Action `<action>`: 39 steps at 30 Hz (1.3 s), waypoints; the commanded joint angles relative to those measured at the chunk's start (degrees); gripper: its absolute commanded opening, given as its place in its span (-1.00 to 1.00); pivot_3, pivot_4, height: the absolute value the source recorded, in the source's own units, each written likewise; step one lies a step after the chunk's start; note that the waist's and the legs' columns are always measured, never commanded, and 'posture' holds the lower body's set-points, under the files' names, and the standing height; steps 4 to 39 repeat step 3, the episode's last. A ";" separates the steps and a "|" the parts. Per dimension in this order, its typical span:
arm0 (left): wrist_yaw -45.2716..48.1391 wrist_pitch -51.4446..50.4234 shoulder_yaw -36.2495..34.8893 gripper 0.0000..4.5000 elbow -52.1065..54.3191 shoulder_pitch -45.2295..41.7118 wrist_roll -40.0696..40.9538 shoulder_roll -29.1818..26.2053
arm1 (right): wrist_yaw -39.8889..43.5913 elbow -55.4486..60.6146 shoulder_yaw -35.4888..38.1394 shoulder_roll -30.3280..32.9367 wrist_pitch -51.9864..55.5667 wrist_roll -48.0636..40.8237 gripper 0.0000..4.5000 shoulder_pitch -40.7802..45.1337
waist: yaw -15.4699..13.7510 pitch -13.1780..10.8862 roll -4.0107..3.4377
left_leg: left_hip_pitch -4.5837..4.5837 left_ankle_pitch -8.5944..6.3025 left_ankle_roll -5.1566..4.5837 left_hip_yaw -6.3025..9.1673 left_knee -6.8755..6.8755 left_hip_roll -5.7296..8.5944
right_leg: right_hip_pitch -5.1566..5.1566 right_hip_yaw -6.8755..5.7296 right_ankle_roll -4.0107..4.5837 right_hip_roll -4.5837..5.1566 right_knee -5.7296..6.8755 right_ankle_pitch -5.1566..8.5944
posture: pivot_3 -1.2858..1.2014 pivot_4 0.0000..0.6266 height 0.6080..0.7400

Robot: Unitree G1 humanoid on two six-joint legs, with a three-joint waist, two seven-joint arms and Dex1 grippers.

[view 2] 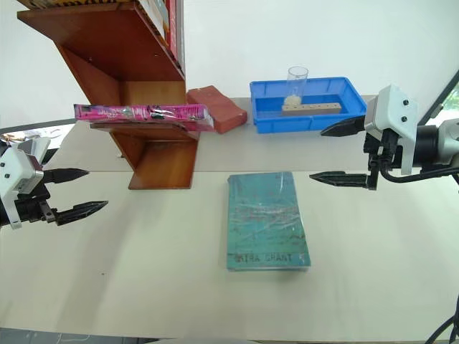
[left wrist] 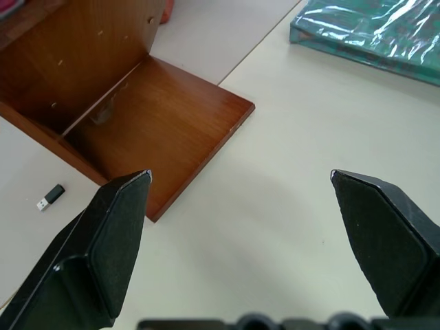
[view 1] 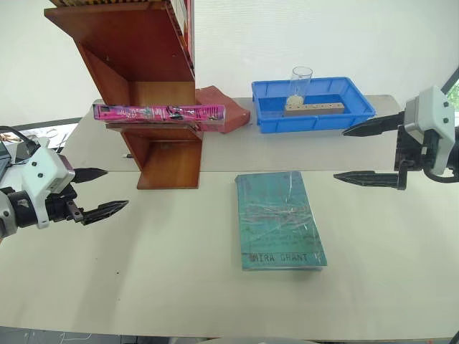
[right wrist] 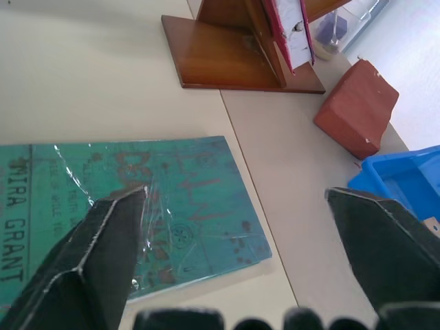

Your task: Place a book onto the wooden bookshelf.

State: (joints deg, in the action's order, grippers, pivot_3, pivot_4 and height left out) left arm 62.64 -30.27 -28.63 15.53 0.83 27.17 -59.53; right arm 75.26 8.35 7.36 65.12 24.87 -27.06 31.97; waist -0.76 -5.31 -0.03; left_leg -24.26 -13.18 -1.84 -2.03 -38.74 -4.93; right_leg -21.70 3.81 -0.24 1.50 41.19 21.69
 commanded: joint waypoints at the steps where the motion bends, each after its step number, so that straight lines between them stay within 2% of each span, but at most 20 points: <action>1: -0.63 0.17 -2.04 1.00 1.36 -1.03 1.04 -0.56 | 0.82 0.30 0.99 0.64 -1.77 0.41 0.98 -0.05 | 0.08 0.00 0.00 | 0.00 0.00 0.00 0.00 0.00 0.00 | 0.00 0.00 0.05 0.00 0.00 -0.03 | 0.03 -0.52 -0.56; 39: -0.80 0.31 -1.51 1.00 1.10 -1.64 1.13 -0.51 | 0.75 0.23 0.83 0.43 -1.93 0.66 0.98 0.10 | 0.09 0.00 -0.01 | 0.00 0.00 0.00 -0.01 0.00 0.00 | -0.01 0.00 0.16 0.00 0.00 -0.09 | 0.03 -0.52 -0.56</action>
